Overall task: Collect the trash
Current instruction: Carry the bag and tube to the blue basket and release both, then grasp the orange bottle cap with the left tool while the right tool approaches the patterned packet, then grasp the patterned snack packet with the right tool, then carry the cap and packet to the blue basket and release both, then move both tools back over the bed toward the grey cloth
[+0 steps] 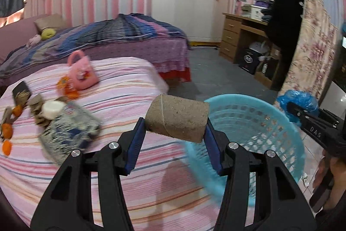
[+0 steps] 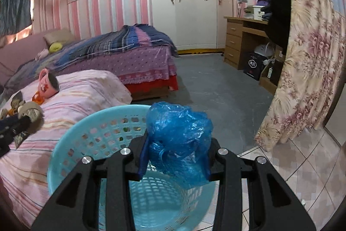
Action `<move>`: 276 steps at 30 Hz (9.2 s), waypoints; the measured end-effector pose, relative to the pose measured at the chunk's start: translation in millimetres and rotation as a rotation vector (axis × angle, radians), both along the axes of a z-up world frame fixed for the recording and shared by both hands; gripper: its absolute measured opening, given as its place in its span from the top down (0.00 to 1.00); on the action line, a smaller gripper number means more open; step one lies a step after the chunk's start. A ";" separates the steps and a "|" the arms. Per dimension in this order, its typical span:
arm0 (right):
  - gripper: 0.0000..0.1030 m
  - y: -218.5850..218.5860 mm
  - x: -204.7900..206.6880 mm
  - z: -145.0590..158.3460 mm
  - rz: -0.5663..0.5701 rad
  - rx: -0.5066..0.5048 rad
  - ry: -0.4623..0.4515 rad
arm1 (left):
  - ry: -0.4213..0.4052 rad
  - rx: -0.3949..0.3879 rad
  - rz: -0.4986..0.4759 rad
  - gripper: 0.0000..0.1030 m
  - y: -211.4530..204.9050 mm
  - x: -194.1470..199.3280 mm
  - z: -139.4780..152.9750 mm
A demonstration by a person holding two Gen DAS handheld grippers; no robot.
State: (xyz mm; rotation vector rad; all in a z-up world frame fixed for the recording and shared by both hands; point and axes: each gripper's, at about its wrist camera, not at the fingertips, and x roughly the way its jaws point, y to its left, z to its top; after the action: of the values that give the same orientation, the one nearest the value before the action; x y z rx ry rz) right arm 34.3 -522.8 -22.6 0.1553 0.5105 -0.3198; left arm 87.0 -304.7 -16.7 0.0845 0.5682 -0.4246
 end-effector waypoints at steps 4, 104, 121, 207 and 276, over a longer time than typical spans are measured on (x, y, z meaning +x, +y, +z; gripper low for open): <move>0.62 -3.4 -5.1 -0.9 -0.013 -0.012 -0.019 | 0.014 -0.009 -0.047 0.49 -25.7 2.0 0.8; 0.06 362.4 124.8 -28.7 0.420 -0.161 0.264 | 0.212 0.064 0.472 0.62 380.9 80.5 -42.8; 0.71 341.3 114.4 -12.7 0.538 -0.054 0.177 | 0.173 0.081 0.471 0.62 371.9 78.5 -36.8; 0.93 5.2 -0.7 -13.8 0.103 0.038 0.056 | -0.005 0.046 -0.008 0.17 -30.5 19.1 -6.2; 0.09 303.9 160.1 -6.5 0.409 -0.114 0.148 | 0.183 0.057 0.581 0.13 397.6 152.1 -32.6</move>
State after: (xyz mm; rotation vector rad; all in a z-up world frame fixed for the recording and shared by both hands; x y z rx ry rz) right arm 194.4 -218.9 -29.1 -0.0851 0.6540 0.0403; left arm 239.1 92.9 -49.2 -0.0666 0.7530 0.1513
